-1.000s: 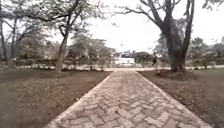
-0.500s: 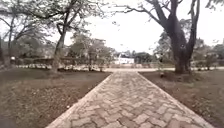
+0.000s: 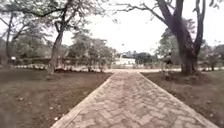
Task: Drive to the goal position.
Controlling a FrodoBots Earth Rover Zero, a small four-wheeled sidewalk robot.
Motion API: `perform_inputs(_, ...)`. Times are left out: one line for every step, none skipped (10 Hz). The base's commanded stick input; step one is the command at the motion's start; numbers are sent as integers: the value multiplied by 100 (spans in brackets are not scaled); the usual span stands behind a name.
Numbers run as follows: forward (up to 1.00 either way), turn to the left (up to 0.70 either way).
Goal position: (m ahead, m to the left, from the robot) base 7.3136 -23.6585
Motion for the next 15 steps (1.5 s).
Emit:
perform_inputs(70,0)
perform_inputs(70,0)
perform_inputs(70,0)
perform_inputs(70,0)
perform_inputs(70,0)
perform_inputs(70,0)
perform_inputs(70,0)
perform_inputs(70,0)
perform_inputs(70,0)
perform_inputs(70,0)
perform_inputs(70,0)
perform_inputs(70,0)
perform_inputs(70,0)
perform_inputs(70,0)
perform_inputs(70,0)
